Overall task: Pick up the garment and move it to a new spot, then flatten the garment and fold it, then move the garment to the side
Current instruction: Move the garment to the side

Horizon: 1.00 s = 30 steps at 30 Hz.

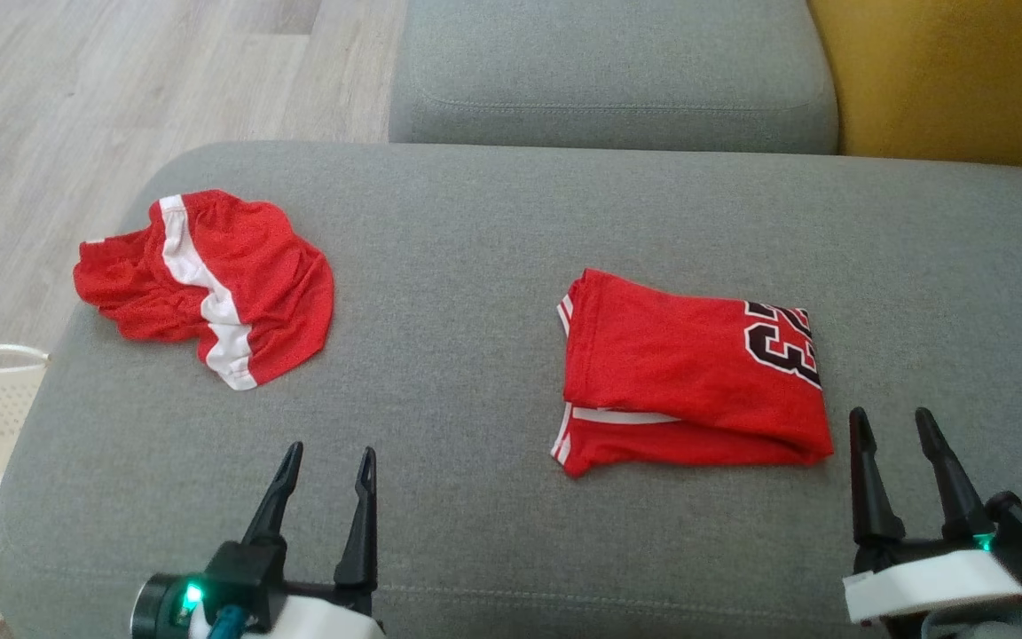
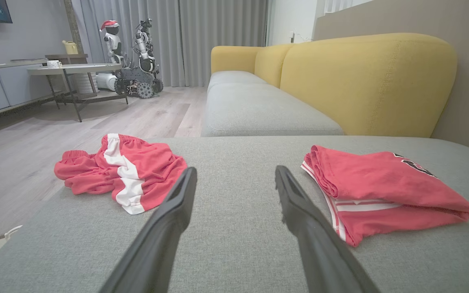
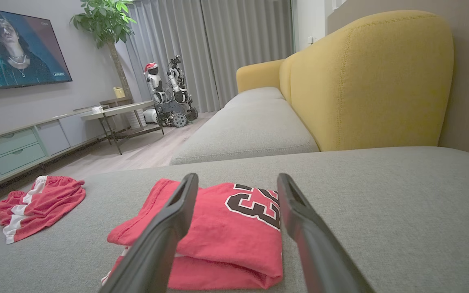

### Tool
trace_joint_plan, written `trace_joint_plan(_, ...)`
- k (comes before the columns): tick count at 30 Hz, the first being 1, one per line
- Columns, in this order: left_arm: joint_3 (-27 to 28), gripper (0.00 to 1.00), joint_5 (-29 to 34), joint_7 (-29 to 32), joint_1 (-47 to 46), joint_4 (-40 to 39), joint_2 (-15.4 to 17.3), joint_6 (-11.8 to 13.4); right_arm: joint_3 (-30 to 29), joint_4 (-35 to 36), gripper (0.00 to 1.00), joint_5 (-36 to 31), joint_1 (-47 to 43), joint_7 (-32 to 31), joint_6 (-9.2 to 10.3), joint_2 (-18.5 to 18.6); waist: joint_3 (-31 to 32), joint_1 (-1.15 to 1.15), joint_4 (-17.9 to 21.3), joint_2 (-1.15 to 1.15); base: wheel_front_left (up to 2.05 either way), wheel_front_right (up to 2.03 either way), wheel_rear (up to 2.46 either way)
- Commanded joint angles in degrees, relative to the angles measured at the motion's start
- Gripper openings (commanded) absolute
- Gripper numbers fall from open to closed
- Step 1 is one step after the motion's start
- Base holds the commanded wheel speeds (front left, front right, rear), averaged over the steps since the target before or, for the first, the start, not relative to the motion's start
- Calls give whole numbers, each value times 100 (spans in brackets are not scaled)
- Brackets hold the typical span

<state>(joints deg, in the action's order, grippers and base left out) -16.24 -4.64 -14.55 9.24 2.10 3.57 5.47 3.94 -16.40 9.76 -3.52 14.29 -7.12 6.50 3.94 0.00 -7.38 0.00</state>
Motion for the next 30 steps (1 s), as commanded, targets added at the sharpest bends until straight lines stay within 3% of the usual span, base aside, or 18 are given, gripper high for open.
trace_joint_plan(1, 172, 100, 61, -45, -188, -156, -62, -41, 145, 166, 100, -28, 97, 70, -36, 44, 0, 0, 1, 0, 0, 0, 0)
trace_joint_plan(24, 75, 100, 150, -45, -265, -138, -68, -30, 129, 95, 100, -56, 185, 71, -36, 100, -172, 0, -88, 0, 0, 0, 0)
trace_joint_plan(30, -94, 100, 152, -45, -490, -202, -68, -19, -37, -463, 100, -85, 745, 70, -36, 237, -520, 0, -118, 0, 0, 0, 0)
